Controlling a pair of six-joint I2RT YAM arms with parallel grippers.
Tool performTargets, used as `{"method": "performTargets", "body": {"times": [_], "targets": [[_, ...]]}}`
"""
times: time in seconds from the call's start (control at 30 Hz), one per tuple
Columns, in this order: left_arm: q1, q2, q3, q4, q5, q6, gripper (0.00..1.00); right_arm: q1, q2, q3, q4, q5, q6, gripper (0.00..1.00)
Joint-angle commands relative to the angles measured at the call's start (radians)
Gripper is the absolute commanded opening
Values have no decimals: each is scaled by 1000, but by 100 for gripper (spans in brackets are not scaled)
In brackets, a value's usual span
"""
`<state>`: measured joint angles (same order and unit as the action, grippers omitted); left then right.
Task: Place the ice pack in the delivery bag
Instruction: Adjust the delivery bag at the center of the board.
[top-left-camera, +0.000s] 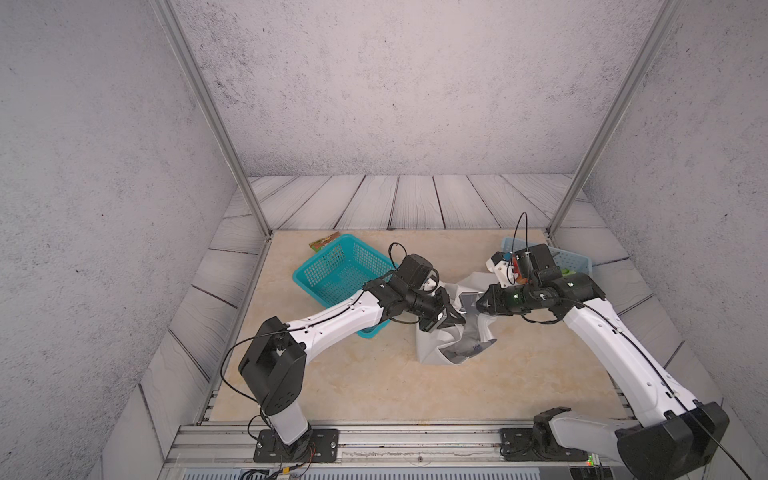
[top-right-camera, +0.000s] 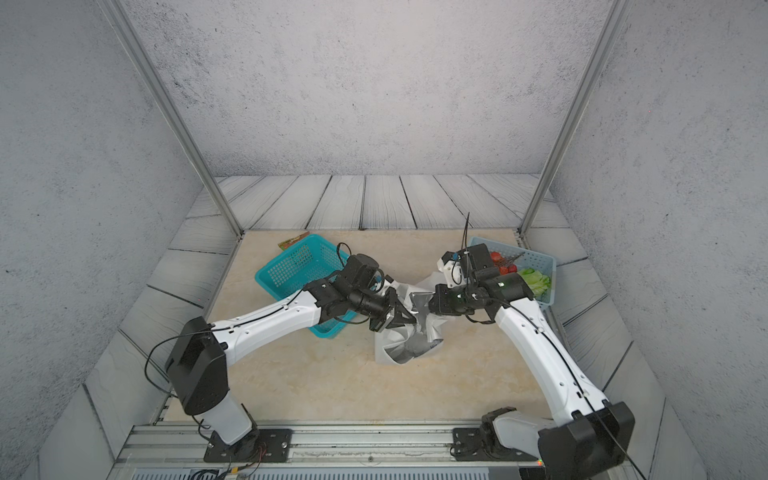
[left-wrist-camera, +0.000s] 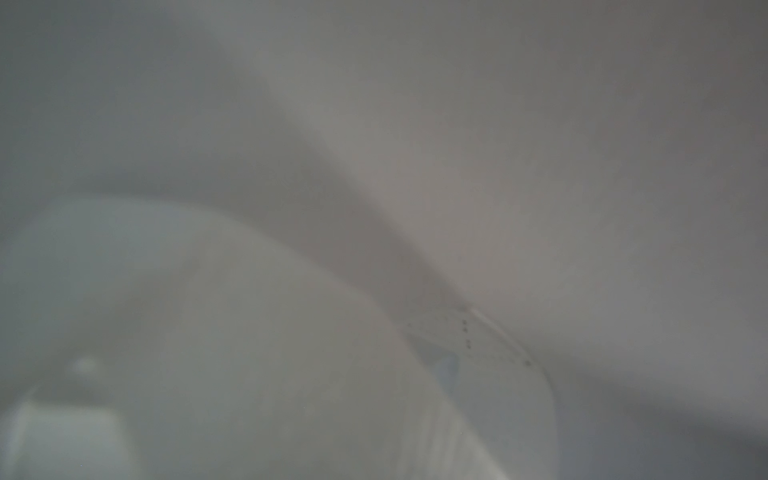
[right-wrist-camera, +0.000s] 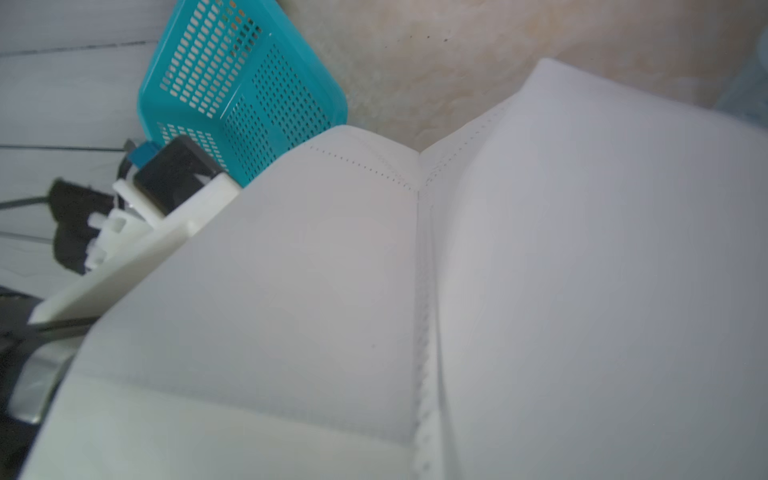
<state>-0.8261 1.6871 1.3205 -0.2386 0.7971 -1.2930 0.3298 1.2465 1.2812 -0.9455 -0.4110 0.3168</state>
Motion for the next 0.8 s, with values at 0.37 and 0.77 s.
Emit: {"method": "performTargets", "body": {"times": [0.37,0.77], "targets": [[281,-322,-38,-270,-87,600,57,1,-566,-105,68,130,-142,99],[365,-469,-363,47,-297,1913,82,1,-1024,-621,295,-108,-418,92]]}}
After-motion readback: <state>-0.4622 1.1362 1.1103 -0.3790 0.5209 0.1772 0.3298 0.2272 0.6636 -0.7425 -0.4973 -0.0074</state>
